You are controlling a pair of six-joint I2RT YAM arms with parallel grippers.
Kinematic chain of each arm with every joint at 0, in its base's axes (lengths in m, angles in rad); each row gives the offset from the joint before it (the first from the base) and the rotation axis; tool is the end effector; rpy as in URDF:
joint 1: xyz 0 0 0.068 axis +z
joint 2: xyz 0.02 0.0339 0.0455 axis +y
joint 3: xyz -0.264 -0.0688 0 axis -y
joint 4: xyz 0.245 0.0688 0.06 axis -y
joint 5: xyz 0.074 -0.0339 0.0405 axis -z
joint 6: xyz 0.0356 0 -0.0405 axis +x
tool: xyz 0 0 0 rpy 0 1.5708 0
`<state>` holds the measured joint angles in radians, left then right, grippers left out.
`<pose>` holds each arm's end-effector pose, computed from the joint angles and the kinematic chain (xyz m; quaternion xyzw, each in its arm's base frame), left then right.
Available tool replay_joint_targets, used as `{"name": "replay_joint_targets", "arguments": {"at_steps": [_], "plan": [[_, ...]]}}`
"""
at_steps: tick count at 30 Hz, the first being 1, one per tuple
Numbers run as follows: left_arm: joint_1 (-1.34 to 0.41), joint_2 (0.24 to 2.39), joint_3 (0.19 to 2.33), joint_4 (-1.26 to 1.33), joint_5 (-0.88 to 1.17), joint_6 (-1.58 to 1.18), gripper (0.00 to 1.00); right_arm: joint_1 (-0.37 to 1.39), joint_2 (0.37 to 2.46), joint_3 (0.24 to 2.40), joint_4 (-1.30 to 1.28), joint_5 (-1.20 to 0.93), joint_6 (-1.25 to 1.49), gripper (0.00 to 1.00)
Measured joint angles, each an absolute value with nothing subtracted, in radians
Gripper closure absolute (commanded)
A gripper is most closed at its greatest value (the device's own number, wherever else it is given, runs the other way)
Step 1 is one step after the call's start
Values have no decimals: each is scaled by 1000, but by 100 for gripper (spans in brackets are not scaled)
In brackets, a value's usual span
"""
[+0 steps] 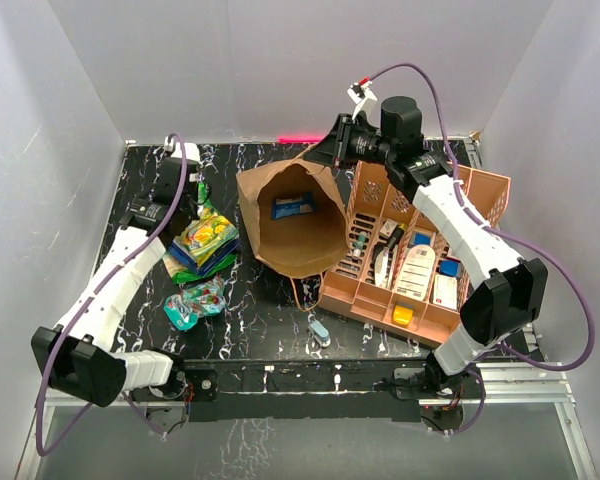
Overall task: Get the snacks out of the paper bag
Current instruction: Place the snack at the center of the board.
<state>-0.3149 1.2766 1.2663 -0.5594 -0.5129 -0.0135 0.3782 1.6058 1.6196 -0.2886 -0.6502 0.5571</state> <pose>0.2693 -0.0693 0.3670 0.0071 0.8573 0.1437 0.4943 0.3376 0.1573 0.4129 -0.1245 0.7697 0.4852 0.3958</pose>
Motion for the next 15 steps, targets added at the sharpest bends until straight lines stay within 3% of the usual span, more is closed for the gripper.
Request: {"name": "replay_joint_targets", "arguments": {"at_steps": [7, 15], "plan": [[-327, 1219, 1168, -696, -492, -194, 100, 372, 1590, 1586, -282, -659, 556, 93], [-336, 1399, 1185, -577, -503, -66, 100, 372, 1589, 1565, -280, -661, 559, 93]]}}
